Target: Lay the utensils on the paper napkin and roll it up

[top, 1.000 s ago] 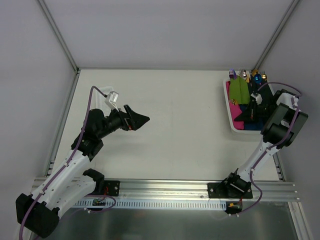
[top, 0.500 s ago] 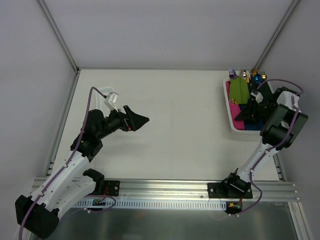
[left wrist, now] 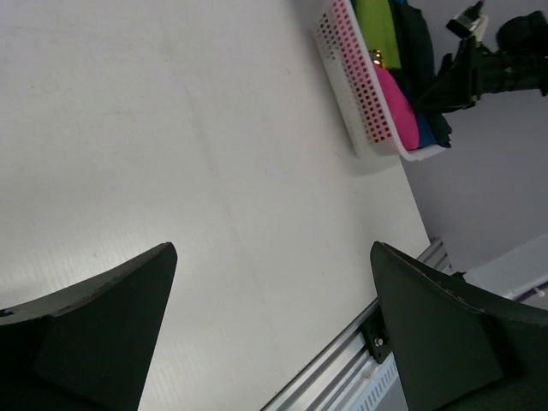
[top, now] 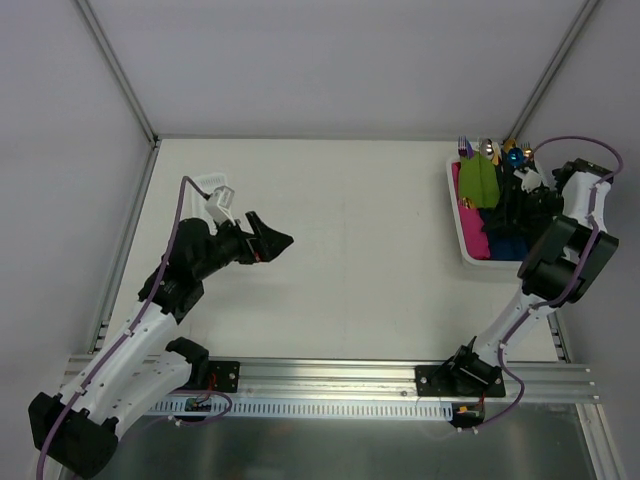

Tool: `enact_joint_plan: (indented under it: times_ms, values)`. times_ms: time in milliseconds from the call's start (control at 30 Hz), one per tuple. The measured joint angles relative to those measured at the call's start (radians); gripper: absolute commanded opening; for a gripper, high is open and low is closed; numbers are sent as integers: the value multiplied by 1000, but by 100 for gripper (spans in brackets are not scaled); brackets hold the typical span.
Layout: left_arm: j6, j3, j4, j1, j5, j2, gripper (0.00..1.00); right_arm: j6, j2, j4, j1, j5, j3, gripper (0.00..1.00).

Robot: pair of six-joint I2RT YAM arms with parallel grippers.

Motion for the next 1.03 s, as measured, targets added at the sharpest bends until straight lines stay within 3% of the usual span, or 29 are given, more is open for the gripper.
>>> enact_joint_plan:
  times_ms: [300, 467, 700, 800, 1033]
  values:
    - [94, 197, -275, 1, -163, 170, 99, 6, -173, 13, 101, 6, 78, 99]
    - [138, 237, -370, 2, -216, 208, 99, 70, -369, 89, 311, -11, 20, 99]
    - [164, 252, -436, 2, -227, 264, 99, 251, -633, 381, 711, 30, -307, 99]
    - [177, 244, -447, 2, -241, 272, 99, 307, -663, 502, 840, 78, -453, 99]
    - [182, 193, -455, 2, -270, 273, 99, 352, -666, 678, 990, 204, -692, 99]
